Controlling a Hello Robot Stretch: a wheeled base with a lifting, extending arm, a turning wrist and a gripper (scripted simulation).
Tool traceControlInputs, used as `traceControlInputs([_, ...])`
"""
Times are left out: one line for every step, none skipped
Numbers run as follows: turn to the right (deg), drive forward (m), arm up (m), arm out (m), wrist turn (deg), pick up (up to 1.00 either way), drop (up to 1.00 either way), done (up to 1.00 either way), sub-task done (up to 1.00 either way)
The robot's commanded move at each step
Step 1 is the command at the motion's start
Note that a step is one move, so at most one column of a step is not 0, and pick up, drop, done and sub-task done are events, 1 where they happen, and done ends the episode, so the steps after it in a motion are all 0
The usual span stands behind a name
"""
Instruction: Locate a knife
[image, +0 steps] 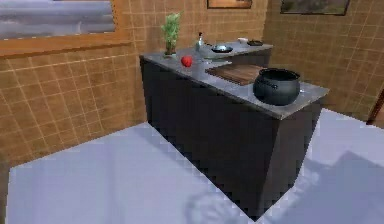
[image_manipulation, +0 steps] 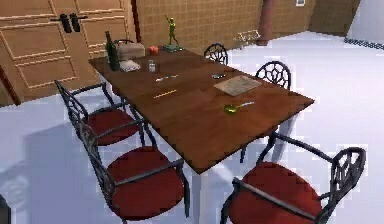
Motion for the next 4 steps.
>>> traceControlInputs([0.0,1.00,0.00,0.00,0.0,0.00,0.00,0.00,0.00])
traceControlInputs([-6.0,0.00,0.00,0.00,0.0,0.00,0.00,0.00,0.00])
traceControlInputs([0.0,0.15,0.00,0.00,0.0,0.00,0.00,0.00,0.00])
traceControlInputs([18.0,0.00,0.00,0.00,0.0,0.00,0.00,0.00,0.00])
